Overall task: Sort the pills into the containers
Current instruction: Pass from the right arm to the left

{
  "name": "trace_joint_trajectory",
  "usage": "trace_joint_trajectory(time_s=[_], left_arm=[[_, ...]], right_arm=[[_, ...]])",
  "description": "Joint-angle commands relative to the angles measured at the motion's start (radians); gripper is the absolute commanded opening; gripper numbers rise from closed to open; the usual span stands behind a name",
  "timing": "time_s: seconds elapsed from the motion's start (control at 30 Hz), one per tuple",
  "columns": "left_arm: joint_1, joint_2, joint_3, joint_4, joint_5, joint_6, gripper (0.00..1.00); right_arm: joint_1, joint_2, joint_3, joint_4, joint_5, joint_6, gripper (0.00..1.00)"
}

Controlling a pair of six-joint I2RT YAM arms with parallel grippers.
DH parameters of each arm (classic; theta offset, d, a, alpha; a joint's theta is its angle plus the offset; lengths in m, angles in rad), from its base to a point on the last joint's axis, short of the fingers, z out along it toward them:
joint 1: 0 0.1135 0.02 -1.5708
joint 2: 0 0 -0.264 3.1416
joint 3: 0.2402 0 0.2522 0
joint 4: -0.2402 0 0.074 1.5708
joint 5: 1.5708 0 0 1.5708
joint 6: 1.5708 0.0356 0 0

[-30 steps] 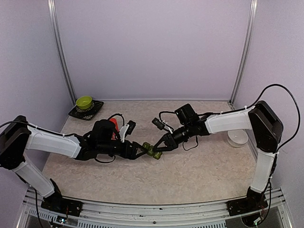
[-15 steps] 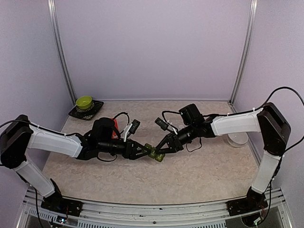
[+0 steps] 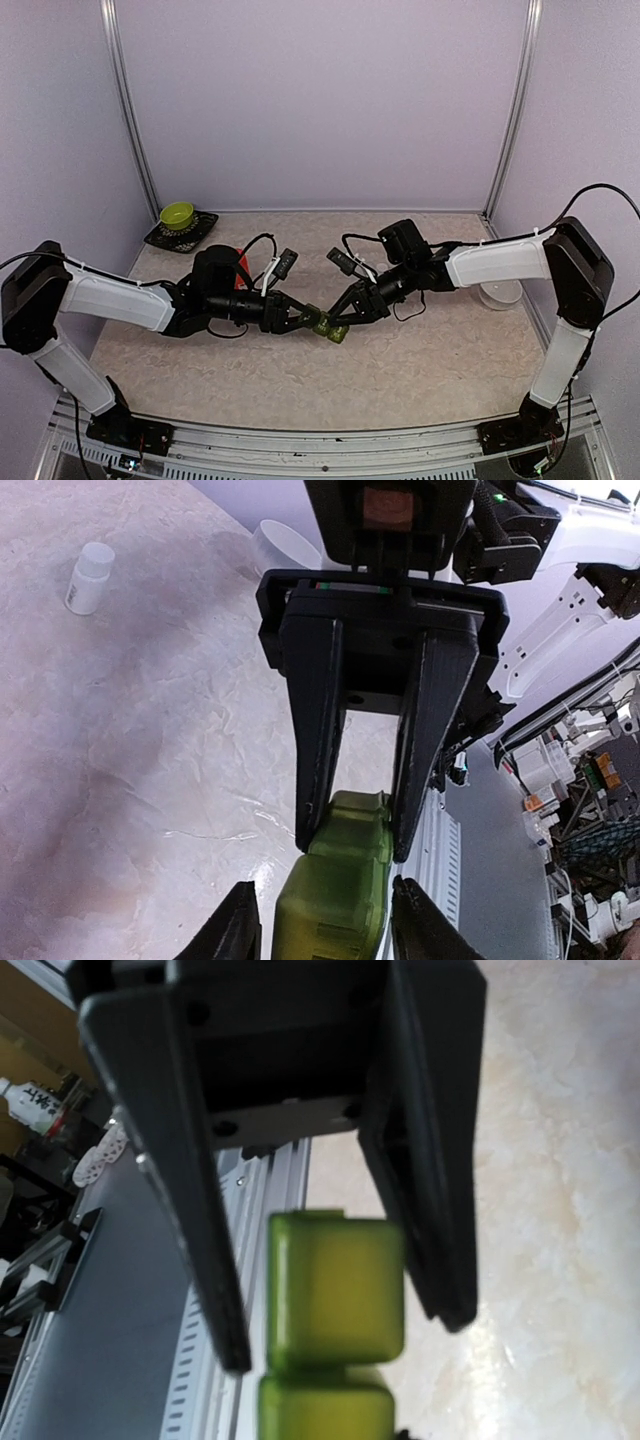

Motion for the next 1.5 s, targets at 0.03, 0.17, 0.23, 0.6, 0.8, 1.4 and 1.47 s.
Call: trace_joint_trajectory(time_s=[0.03,0.17,0.23,0.6,0.8,1.4,1.47], left_arm=[[0.001,0.032,0.024,0.077,0.068,-0.022,0.41],[0.000,0.039,0.030,0.078,0.079,-0.023,0.36],[0.000,0.040,0.034,0.071,0.077,-0.023,0.34],[-0.002,0.047,0.033,0.063,0.058,-0.032,0.24],[-0.002,0.030,0.015,0.095,0.054,-0.051,0.24],[-0.008,0.005,-0.002,0.118,0.046,-0.071,0.24],[-0.008,0.005,-0.003,0.119,0.044,-0.073,0.24]], right_arm=[[0.013,-0.033,-0.011,0.029,-0.055,-0.013,0.12],[0.013,-0.032,-0.004,0.025,-0.062,-0.016,0.12],[0.013,-0.027,0.004,0.013,-0.058,-0.022,0.12],[0.012,-0.006,0.025,-0.015,-0.041,-0.032,0.40],[0.013,-0.019,-0.002,-0.006,-0.035,-0.041,0.65],[0.015,0.030,-0.019,0.058,-0.091,0.014,0.41],[0.016,0.033,-0.017,0.053,-0.088,0.011,0.41]])
